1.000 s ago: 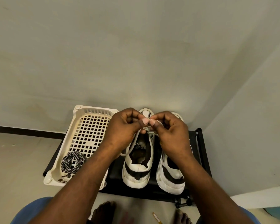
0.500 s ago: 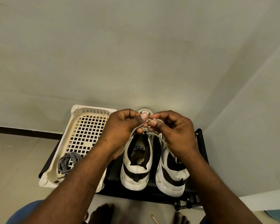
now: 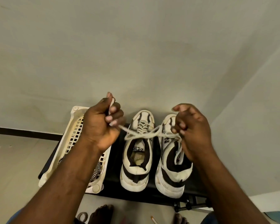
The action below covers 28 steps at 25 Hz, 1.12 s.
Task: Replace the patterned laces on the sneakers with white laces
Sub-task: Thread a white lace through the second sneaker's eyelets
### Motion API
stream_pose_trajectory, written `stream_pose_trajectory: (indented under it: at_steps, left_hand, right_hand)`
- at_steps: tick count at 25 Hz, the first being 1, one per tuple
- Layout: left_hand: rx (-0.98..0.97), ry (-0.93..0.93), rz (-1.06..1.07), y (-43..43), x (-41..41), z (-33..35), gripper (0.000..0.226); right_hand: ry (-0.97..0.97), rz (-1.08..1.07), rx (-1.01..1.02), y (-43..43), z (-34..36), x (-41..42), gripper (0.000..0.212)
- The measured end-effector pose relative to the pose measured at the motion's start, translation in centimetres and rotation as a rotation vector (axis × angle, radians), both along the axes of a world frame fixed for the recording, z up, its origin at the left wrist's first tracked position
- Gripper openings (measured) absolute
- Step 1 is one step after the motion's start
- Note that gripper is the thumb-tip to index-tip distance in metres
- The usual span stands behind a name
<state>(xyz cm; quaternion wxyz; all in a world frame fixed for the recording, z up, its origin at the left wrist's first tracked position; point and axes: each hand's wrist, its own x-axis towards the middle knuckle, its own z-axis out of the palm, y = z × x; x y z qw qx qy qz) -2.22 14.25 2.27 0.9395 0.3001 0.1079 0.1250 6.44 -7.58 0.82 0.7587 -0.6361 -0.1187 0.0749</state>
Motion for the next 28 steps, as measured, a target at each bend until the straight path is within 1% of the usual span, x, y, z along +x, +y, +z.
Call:
stream_pose_trajectory:
  at_steps: [1, 2, 3, 4, 5, 6, 7, 8, 9, 10, 11, 12, 13, 14, 15, 16, 17, 18, 19, 20, 21, 22, 23, 24, 25, 26, 27, 28]
  left_hand:
    - [0.302, 0.125, -0.018, 0.4, -0.1, 0.0, 0.021]
    - [0.775, 0.296, -0.05, 0.9, -0.2, -0.2, 0.022]
    - [1.279, 0.45, -0.097, 1.3, -0.4, -0.7, 0.024]
    - [1.663, 0.533, -0.203, 1.5, -0.7, -1.1, 0.029]
    - [1.831, 0.571, -0.352, 1.8, -1.0, -1.5, 0.033]
    - [1.822, 0.569, -0.491, 2.0, -1.3, -1.7, 0.033]
    - [1.76, 0.561, -0.607, 2.2, -1.6, -1.7, 0.03]
    - [1.701, 0.544, -0.673, 2.2, -1.8, -1.7, 0.025]
    - [1.674, 0.506, -0.683, 2.1, -1.8, -1.6, 0.02]
    - [1.64, 0.469, -0.65, 1.8, -1.8, -1.4, 0.017]
    - [1.592, 0.438, -0.576, 1.5, -1.6, -1.3, 0.014]
    - [1.536, 0.418, -0.465, 1.1, -1.4, -1.1, 0.014]
    - [1.49, 0.408, -0.346, 1.0, -1.2, -1.1, 0.015]
    - [1.475, 0.405, -0.239, 0.9, -1.0, -1.3, 0.018]
    - [1.504, 0.429, -0.137, 1.0, -0.7, -1.7, 0.02]
    - [1.599, 0.494, -0.045, 1.3, -0.4, -2.1, 0.018]
    - [1.747, 0.601, 0.039, 1.6, -0.2, -2.3, 0.015]
    - [1.894, 0.75, 0.078, 1.9, -0.3, -2.5, 0.015]
    - [1.992, 0.916, 0.054, 1.8, -0.3, -2.6, 0.022]
    - [2.033, 1.052, -0.027, 1.6, -0.4, -2.6, 0.03]
    - [2.059, 1.125, -0.11, 1.2, -0.4, -2.7, 0.036]
    - [2.1, 1.125, -0.153, 0.7, -0.5, -2.7, 0.039]
    - [2.146, 1.07, -0.163, 0.5, -0.3, -3.0, 0.039]
    - [2.168, 0.969, -0.139, 0.2, -0.3, -3.1, 0.039]
    - [2.143, 0.848, -0.126, 0.1, -0.1, -3.3, 0.041]
    - [2.077, 0.733, -0.146, 0.0, 0.1, -3.4, 0.042]
    - [1.991, 0.649, -0.196, -0.1, 0.3, -3.6, 0.04]
    - [1.909, 0.594, -0.245, -0.2, 0.5, -3.9, 0.034]
  right_hand:
    - [-0.177, -0.021, -0.322, -0.3, -0.2, 0.0, 0.022]
    - [-0.333, -0.011, -0.597, -0.7, -0.1, -0.2, 0.019]
    - [-0.421, 0.04, -0.804, -0.9, 0.2, -0.4, 0.016]
    - [-0.441, 0.121, -0.975, -1.1, 0.6, -0.6, 0.018]
    - [-0.429, 0.224, -1.147, -1.2, 1.1, -0.9, 0.023]
    - [-0.399, 0.337, -1.298, -1.1, 1.4, -1.2, 0.029]
    - [-0.357, 0.428, -1.396, -1.1, 1.4, -1.5, 0.034]
    - [-0.323, 0.491, -1.425, -1.0, 1.2, -1.7, 0.035]
    - [-0.298, 0.53, -1.36, -1.0, 1.1, -1.9, 0.031]
    - [-0.271, 0.532, -1.211, -1.0, 1.0, -2.0, 0.024]
    - [-0.24, 0.492, -1.004, -0.9, 0.9, -2.1, 0.018]
    - [-0.207, 0.415, -0.787, -0.8, 0.7, -2.0, 0.018]
    - [-0.168, 0.326, -0.596, -0.5, 0.5, -2.0, 0.022]
    - [-0.145, 0.248, -0.474, -0.1, 0.2, -1.8, 0.026]
    - [-0.142, 0.185, -0.425, 0.2, -0.2, -1.6, 0.027]
    - [-0.176, 0.11, -0.47, 0.4, -0.8, -1.4, 0.027]
    - [-0.248, 0.01, -0.61, 0.4, -1.4, -0.8, 0.026]
    - [-0.336, -0.109, -0.813, 0.0, -1.9, -0.1, 0.023]
    - [-0.404, -0.211, -1.013, -0.6, -2.0, 0.6, 0.021]
    - [-0.422, -0.263, -1.167, -1.1, -2.0, 1.0, 0.02]
    - [-0.409, -0.266, -1.274, -1.3, -2.1, 1.1, 0.021]
    - [-0.404, -0.248, -1.34, -1.1, -2.2, 1.0, 0.022]
    - [-0.423, -0.237, -1.371, -0.8, -2.3, 0.8, 0.023]
    - [-0.458, -0.219, -1.358, -0.4, -2.6, 0.6, 0.023]
    - [-0.481, -0.18, -1.287, 0.0, -2.5, 0.3, 0.025]
    - [-0.481, -0.117, -1.177, 0.3, -2.5, 0.0, 0.026]
    - [-0.456, -0.035, -1.079, 0.5, -2.5, -0.2, 0.027]
    - [-0.435, 0.066, -1.038, 0.8, -2.6, -0.4, 0.03]
